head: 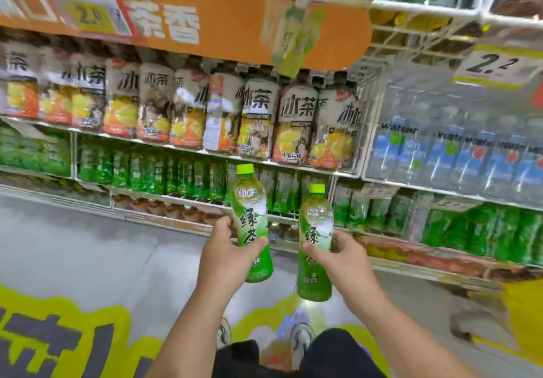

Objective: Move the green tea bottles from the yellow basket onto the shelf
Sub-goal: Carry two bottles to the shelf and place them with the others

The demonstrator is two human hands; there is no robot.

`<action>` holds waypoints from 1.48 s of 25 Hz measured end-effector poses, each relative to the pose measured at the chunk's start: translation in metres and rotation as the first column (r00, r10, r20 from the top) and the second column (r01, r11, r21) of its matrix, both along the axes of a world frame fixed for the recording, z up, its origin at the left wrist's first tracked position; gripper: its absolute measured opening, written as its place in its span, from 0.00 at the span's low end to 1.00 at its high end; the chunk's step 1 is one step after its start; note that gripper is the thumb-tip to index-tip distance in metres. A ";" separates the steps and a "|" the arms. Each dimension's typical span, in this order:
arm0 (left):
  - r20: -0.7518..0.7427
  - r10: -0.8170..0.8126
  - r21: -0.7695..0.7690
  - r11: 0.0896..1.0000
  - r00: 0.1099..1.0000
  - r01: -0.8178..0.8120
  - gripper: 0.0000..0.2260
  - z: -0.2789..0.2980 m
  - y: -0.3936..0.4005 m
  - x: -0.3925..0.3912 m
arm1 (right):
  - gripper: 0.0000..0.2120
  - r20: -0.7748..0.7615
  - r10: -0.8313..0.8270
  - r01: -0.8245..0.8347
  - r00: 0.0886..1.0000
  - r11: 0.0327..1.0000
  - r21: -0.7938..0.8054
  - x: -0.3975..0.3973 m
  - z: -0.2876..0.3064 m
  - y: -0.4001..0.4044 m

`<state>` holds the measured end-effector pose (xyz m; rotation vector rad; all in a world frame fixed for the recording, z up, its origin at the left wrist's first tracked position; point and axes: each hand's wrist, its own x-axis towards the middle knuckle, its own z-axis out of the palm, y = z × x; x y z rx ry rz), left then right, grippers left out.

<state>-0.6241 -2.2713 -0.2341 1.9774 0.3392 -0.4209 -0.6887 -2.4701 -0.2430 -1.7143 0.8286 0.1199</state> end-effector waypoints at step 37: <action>0.192 -0.211 0.040 0.977 0.958 0.207 0.19 -0.329 -0.092 0.227 | 0.19 0.019 -0.190 0.165 0.982 0.793 -0.586 0.261 -0.321 -0.061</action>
